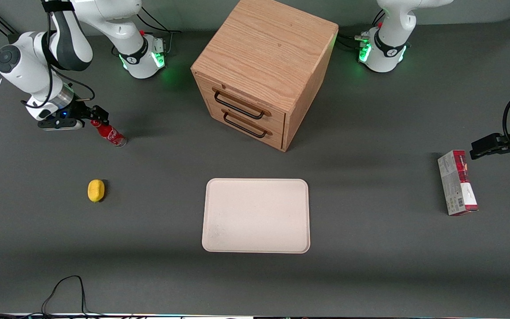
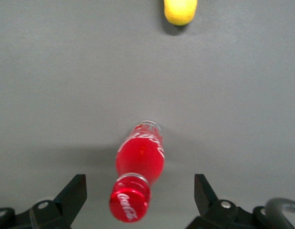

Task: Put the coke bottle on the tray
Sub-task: 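Lower the right gripper around the bottle cap and close it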

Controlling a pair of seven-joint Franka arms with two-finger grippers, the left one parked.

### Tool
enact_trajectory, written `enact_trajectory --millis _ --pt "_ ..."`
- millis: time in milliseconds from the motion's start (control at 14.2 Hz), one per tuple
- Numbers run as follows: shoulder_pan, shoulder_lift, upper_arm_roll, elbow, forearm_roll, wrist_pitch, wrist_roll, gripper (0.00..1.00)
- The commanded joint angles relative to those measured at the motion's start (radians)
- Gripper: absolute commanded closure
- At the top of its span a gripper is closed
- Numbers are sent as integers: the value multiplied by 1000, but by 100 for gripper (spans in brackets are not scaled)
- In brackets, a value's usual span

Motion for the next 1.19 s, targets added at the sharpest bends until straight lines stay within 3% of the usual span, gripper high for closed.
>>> enact_trajectory --millis 0,140,211,351,632,912,1123 --pt "19 2 -14 -3 -24 10 1 0" --pt "18 4 -14 -3 -24 10 0 0" --pt "18 4 -14 -3 -24 10 0 10" --pt "18 4 -14 -3 -24 9 0 47" --pt "18 4 -14 -2 -24 -8 -9 93" --pt "18 -9 -14 27 -23 -48 -8 95" --pt "19 -30 -3 182 -21 -262 1 96"
